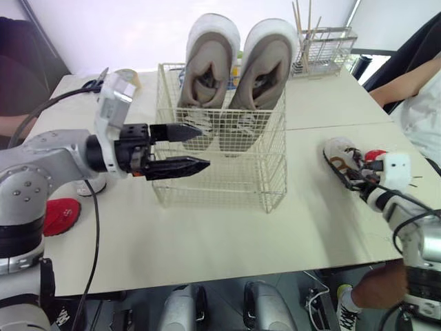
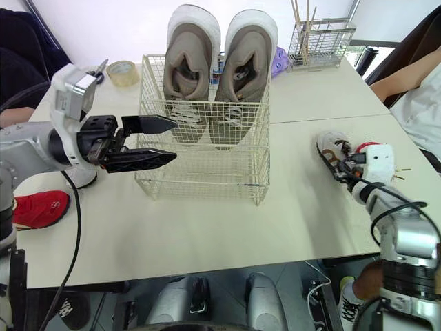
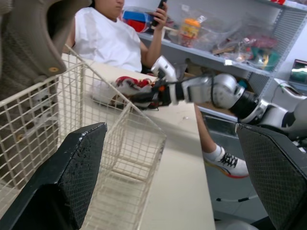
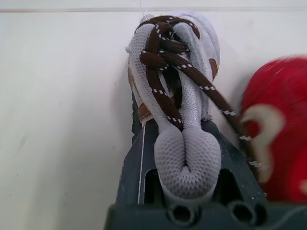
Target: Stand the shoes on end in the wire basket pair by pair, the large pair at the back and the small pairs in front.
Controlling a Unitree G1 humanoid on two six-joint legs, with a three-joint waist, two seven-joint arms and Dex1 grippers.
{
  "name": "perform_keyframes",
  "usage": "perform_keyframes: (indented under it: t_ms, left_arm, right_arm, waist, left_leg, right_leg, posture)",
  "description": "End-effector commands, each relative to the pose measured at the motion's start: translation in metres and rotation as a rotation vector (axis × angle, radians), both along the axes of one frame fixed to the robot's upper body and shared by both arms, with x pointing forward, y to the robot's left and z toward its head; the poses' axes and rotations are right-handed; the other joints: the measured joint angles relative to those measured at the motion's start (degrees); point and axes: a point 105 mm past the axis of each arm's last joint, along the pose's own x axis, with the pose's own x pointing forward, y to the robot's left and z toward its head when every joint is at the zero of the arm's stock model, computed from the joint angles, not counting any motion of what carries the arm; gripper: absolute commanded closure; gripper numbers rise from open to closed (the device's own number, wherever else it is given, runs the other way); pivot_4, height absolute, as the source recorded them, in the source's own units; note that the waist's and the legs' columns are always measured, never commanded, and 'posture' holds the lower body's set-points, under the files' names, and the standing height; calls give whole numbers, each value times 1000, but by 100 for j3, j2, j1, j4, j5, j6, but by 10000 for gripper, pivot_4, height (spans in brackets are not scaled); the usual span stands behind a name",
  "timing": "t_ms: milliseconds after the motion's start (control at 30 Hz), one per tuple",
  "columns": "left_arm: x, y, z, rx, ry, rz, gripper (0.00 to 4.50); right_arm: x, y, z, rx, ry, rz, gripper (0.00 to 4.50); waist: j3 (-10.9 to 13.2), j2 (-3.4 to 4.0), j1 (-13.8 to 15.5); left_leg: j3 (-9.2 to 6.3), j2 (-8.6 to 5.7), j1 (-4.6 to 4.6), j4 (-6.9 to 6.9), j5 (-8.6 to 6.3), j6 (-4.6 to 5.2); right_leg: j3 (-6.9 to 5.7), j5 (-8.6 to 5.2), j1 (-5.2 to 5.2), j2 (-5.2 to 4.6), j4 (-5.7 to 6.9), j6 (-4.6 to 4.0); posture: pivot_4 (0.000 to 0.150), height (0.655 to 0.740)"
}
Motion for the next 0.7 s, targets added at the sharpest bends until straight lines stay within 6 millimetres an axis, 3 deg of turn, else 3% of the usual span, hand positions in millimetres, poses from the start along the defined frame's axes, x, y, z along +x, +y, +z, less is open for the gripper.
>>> perform_keyframes:
  t_ms: [33,200,300,567,700]
  left_arm:
    - [3,1,12,-11,-40,-12,0]
    - [9,0,20,-43,-4,-74,0]
    - [13,0,26,-69,34,-122,0]
    - [18,9,43,-100,165,-205,0]
    - [13,8,50,-86,202,-253,0]
  right_arm:
    - [-13,5,89,-108,-191,167,41685]
    - [-36,24,158,-287,-249,433,41685]
    - [-54,50,190,-346,-302,651,41685]
    - [-85,106,240,-468,-412,1012,41685]
    - [-95,133,245,-512,-408,1180,41685]
  waist:
    - [8,13,-1]
    - [10,10,1]
    - [14,6,-1]
    - [23,-2,-13]
    - [32,-9,-6]
  left_leg:
    - [0,0,0,0,0,0]
    - [-1,6,2,-2,0,1]
    - [-1,9,3,0,0,1]
    - [0,13,0,2,0,0]
    - [1,13,-5,0,0,0]
  right_leg:
    - [0,0,0,0,0,1]
    - [1,-2,1,7,0,6]
    - [1,-1,1,10,-1,6]
    - [2,-1,-4,9,-2,5]
    - [3,-3,-14,6,1,0]
  posture:
    - [1500,7400]
    - [1500,7400]
    - [1500,7400]
    - [1500,7400]
    - [1500,7400]
